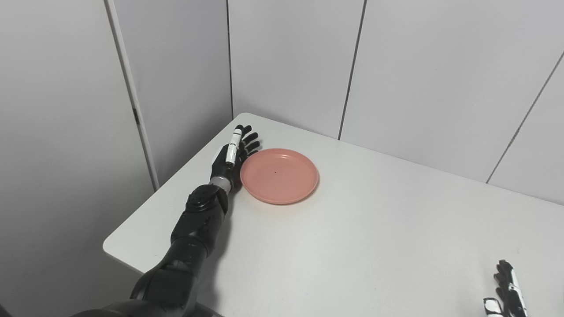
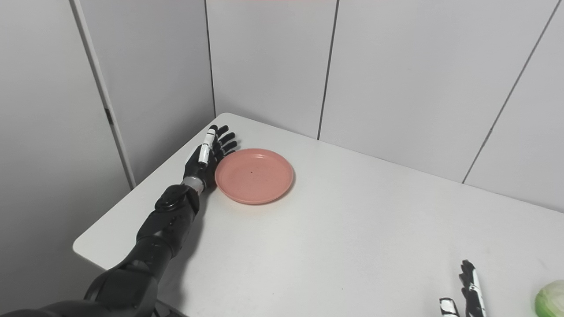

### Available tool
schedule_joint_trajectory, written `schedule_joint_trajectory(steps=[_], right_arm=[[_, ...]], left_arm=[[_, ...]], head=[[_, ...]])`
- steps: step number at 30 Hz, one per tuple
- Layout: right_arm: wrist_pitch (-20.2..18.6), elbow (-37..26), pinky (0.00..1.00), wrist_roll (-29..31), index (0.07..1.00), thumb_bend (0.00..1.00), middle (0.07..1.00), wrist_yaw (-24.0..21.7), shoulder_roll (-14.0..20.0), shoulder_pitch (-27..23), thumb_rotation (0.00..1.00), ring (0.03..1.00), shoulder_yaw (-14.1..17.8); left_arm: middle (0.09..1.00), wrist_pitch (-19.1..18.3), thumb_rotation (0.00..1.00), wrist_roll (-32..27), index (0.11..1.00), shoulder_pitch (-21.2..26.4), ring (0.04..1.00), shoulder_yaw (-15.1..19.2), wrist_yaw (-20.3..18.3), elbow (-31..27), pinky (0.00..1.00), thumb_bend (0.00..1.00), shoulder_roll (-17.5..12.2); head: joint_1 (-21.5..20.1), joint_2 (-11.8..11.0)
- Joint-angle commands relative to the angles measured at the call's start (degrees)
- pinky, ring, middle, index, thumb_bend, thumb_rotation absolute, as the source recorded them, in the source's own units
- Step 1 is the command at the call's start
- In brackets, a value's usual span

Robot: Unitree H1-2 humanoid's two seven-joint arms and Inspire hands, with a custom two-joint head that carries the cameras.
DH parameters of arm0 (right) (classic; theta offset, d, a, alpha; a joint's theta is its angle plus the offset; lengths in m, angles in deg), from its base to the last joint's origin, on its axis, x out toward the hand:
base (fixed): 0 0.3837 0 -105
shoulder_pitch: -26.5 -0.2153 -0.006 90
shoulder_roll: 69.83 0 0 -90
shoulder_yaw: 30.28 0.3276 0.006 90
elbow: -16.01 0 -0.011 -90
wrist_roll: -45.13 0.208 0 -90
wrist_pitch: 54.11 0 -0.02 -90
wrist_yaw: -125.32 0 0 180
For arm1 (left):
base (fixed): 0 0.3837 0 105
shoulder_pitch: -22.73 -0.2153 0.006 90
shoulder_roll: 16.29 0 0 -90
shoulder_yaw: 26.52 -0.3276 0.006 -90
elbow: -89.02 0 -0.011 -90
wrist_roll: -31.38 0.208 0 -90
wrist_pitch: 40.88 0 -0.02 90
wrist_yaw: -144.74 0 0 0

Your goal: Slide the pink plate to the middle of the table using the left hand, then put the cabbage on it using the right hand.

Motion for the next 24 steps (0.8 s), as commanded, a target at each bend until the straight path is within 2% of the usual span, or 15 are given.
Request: schedule_joint_trajectory(steps=[1, 9, 18, 24], right_arm=[[1.66, 1.22, 1.00, -1.23, 0.985, 0.32, 0.990, 1.20, 0.86, 0.48, 1.00, 0.992, 0.36], [2.93, 1.64, 0.94, -2.73, 0.963, 0.29, 0.970, 2.07, 0.81, 0.08, 1.00, 0.961, 0.16], [4.65, 2.10, 0.88, -3.48, 0.938, 0.28, 0.946, 2.98, 0.46, -0.12, 1.00, 0.934, -0.18], [5.81, 2.97, 0.86, -4.35, 0.930, 0.30, 0.936, 3.61, 0.10, -0.49, 1.00, 0.919, -0.54]], left_arm=[[0.912, -4.02, 1.00, 0.19, 0.912, -0.32, 0.906, -1.03, -0.29, 0.87, 0.92, 0.41, 1.99], [0.902, -5.34, 1.00, 0.18, 0.908, -0.85, 0.899, -2.96, -1.33, -1.62, 0.87, 0.41, 4.33], [0.900, -8.38, 1.00, -0.06, 0.902, -2.74, 0.894, -5.08, -2.85, -7.79, 0.90, 0.45, 7.01], [0.905, -11.44, 1.00, 0.02, 0.905, -4.46, 0.898, -6.67, -3.71, -13.52, 0.90, 0.45, 8.99]], head=[[-0.25, 0.13], [-2.77, 1.22], [-5.92, 2.71], [-10.85, 4.65]])
